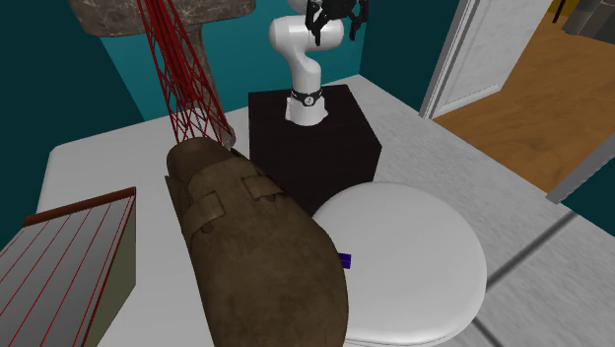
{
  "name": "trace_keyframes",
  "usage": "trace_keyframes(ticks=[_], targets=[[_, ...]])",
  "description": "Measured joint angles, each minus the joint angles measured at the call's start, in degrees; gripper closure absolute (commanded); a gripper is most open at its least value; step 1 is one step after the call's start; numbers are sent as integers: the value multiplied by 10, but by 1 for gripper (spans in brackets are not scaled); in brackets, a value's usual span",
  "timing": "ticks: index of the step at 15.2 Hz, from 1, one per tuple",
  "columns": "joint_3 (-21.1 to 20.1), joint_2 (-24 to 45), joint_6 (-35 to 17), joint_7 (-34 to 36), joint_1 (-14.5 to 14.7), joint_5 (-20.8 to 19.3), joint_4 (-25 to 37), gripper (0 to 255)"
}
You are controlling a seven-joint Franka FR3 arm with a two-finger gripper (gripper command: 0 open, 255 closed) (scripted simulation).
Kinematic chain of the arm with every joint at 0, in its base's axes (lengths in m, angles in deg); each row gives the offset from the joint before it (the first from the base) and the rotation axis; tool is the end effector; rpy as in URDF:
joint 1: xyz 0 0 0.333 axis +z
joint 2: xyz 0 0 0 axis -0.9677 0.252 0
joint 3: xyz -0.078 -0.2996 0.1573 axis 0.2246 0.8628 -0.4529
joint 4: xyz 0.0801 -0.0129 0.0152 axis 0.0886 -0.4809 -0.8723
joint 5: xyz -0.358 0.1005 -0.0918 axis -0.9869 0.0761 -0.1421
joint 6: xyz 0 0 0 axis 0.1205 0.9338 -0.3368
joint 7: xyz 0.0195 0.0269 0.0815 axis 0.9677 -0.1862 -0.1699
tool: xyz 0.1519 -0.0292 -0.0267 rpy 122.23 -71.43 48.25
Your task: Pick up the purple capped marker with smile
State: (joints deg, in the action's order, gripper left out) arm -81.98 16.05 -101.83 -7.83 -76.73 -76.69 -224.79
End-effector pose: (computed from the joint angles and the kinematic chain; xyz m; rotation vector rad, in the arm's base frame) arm 0.2383 0.0297 0.5220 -3.0851 -0.1345 0.2779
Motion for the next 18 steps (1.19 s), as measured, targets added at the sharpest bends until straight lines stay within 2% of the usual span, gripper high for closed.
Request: trace_keyframes(ticks=[3,7,13,18], targets=[[11,8,-23,-21,-1,-10,-13,0],[36,48,-107,-76,-1,-30,-46,0],[75,130,-232,-162,0,-54,-69,0],[106,238,-340,-236,6,-59,-53,0]])
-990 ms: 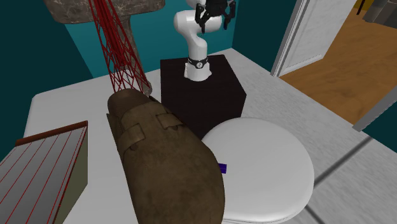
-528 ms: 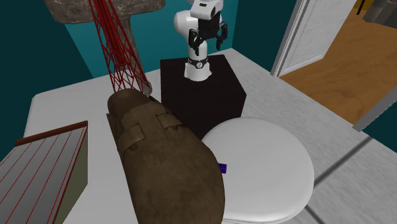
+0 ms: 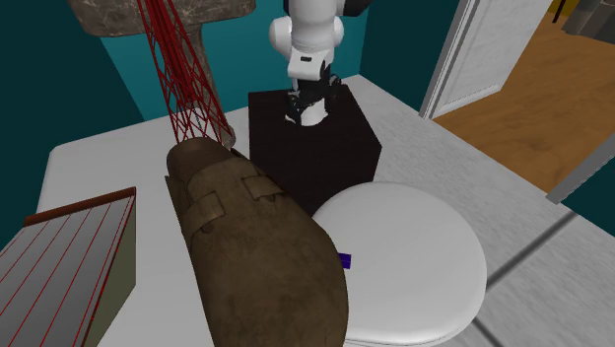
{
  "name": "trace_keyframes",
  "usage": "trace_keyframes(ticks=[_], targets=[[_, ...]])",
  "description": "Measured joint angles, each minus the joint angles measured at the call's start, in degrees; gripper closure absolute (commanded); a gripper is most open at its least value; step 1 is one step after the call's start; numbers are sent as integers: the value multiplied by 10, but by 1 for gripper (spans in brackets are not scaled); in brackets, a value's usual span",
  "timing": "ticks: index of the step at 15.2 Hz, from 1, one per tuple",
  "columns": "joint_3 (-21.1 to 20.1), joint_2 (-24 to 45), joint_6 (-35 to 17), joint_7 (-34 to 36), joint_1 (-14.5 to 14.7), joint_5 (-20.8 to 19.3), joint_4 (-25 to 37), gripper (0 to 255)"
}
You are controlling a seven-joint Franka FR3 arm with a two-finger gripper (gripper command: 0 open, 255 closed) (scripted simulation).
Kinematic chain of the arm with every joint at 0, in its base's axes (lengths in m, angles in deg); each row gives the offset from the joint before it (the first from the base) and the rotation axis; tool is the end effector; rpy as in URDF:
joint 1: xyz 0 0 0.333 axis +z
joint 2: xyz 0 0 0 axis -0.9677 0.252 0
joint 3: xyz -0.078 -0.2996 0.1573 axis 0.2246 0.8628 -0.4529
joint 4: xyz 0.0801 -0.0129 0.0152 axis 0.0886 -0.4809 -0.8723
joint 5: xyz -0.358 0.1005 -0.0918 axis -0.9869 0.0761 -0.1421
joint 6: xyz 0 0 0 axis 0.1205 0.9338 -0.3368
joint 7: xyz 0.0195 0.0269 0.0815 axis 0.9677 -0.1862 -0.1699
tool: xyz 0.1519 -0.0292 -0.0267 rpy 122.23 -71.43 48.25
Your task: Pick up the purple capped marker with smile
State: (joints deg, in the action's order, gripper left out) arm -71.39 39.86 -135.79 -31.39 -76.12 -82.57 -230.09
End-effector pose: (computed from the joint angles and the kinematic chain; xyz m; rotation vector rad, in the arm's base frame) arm 0.3694 -0.0485 0.3900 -3.0279 -0.5610 0.1281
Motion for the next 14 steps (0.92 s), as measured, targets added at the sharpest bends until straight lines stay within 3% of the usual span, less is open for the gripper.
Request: trace_keyframes(ticks=[6,14], targets=[[32,136,-116,-99,9,19,38,0],[35,319,-215,-236,10,89,138,0]])
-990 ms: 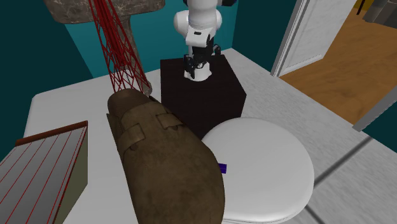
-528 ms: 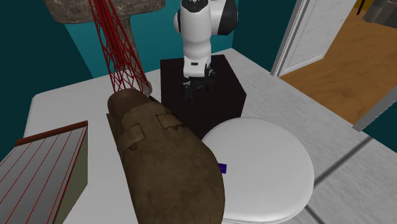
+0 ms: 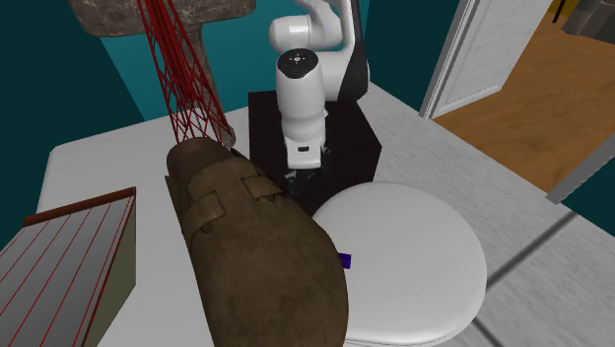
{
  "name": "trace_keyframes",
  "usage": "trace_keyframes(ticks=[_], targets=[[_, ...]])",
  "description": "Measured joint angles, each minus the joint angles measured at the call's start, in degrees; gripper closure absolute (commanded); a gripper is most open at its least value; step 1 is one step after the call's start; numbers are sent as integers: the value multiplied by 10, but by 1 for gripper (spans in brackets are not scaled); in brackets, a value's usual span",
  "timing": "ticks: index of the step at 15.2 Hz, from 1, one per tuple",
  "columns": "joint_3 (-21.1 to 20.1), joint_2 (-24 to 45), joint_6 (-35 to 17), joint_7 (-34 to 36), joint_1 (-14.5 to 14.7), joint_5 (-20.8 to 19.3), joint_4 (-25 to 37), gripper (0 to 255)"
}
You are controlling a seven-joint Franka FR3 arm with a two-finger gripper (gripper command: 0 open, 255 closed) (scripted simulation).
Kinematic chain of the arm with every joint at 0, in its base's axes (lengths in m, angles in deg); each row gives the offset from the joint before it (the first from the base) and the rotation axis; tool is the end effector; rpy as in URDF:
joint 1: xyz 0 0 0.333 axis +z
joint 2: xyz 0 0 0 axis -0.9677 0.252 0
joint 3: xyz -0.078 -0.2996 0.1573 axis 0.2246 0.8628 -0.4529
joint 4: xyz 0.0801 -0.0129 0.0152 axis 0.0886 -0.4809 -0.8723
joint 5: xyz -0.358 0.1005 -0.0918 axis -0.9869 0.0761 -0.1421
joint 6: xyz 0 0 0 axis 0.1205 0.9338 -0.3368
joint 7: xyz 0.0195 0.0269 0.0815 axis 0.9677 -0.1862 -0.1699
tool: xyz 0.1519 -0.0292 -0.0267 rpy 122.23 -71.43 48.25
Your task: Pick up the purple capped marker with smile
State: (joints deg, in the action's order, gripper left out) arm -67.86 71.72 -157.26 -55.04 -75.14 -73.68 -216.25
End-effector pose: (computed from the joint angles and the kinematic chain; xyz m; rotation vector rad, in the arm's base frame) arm 0.5128 -0.0849 0.2710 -2.9276 -0.9238 -0.0099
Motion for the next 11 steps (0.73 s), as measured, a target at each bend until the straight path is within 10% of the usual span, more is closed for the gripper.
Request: trace_keyframes(ticks=[11], targets=[[-53,246,-40,-143,-39,65,229,0]])
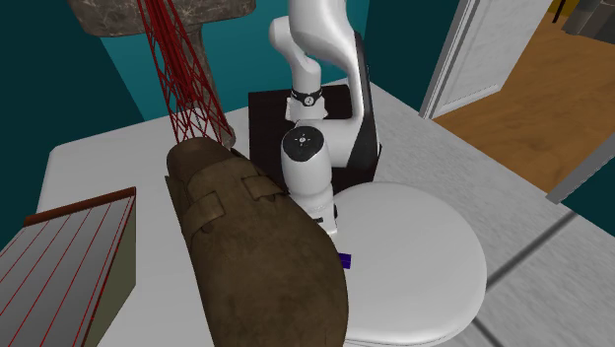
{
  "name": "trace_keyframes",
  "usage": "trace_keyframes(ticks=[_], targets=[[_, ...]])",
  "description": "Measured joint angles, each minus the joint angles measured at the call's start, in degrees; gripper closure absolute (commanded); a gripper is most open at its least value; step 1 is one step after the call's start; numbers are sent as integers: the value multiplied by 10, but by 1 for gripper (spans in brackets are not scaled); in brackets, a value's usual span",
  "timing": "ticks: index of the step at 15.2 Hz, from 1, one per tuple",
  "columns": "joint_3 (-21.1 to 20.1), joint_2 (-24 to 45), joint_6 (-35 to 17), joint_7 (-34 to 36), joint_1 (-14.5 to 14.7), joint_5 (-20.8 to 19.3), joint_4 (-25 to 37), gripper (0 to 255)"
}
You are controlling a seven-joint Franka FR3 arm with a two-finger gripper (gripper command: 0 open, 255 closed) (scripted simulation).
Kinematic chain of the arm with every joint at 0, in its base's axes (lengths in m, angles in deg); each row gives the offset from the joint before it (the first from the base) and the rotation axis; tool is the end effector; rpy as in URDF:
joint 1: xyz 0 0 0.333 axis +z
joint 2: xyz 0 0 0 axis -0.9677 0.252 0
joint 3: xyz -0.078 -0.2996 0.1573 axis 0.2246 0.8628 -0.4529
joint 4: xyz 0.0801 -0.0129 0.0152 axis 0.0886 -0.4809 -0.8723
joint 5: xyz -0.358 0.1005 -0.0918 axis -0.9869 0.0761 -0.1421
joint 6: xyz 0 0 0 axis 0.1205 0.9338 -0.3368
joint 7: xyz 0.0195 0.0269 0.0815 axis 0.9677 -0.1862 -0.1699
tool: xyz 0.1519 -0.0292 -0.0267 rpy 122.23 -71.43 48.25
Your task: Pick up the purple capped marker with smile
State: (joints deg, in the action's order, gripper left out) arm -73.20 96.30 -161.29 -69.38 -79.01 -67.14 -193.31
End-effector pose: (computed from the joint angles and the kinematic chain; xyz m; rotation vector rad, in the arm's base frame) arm 0.6397 -0.0866 0.1805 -2.8141 -1.1986 -0.1168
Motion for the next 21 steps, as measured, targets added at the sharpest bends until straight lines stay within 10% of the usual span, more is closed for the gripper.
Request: trace_keyframes(ticks=[9,10,21], targets=[[-14,70,-33,-25,-12,10,41,0],[-15,73,-33,-26,-12,11,42,255],[-15,68,-30,-27,-12,11,41,255]])
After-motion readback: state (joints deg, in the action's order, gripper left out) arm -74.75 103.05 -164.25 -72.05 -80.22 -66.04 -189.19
